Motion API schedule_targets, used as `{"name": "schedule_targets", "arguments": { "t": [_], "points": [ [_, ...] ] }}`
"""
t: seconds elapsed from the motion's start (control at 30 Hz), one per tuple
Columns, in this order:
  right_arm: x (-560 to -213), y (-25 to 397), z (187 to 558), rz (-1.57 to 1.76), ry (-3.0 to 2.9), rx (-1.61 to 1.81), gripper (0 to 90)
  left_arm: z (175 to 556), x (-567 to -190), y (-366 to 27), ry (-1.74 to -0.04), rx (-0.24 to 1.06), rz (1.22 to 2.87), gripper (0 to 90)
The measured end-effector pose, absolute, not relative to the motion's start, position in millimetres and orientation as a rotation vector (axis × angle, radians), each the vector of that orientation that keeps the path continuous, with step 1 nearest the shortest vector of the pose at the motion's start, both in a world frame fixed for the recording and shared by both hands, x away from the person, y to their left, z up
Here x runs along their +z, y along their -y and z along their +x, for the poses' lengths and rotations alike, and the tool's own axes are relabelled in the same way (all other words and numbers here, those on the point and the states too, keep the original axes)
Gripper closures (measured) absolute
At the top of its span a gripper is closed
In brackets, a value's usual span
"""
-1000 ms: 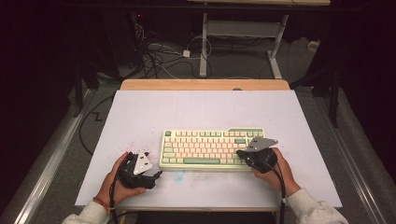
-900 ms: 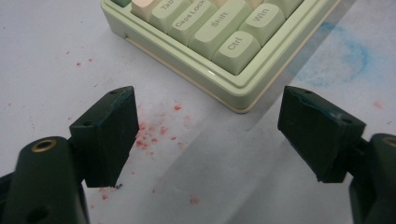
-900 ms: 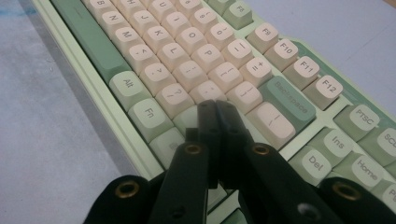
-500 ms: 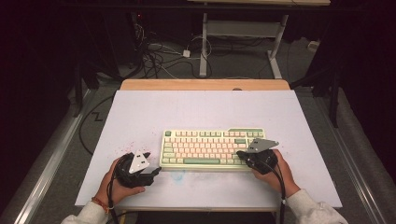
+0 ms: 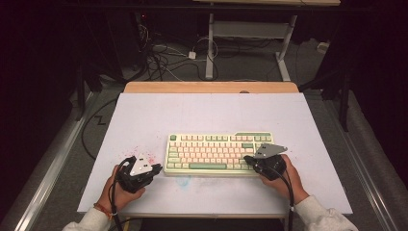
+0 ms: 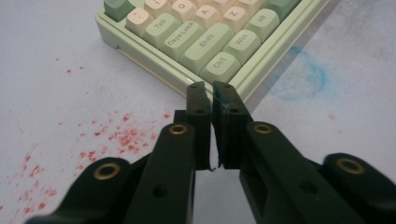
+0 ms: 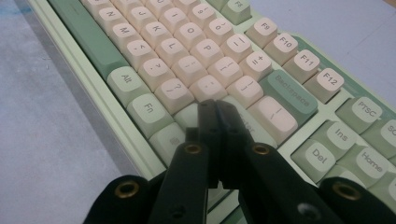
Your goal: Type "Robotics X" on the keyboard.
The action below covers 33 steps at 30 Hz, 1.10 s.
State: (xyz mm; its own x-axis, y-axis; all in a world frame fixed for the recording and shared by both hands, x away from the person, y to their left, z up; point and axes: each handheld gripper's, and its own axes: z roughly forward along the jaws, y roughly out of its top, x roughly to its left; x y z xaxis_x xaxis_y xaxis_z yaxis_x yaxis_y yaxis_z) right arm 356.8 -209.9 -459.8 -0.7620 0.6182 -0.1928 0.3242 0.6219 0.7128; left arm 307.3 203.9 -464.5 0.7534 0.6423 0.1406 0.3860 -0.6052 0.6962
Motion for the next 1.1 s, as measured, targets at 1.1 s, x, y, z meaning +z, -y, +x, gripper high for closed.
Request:
{"name": "schedule_targets", "arguments": {
  "t": [1.1],
  "points": [
    [-460.6, 209.8, 355.7, 0.744, -2.415, 0.946, 89.8, 330.7, -436.2, -172.4, -0.751, 0.494, 2.279, 87.4]
  ]
}}
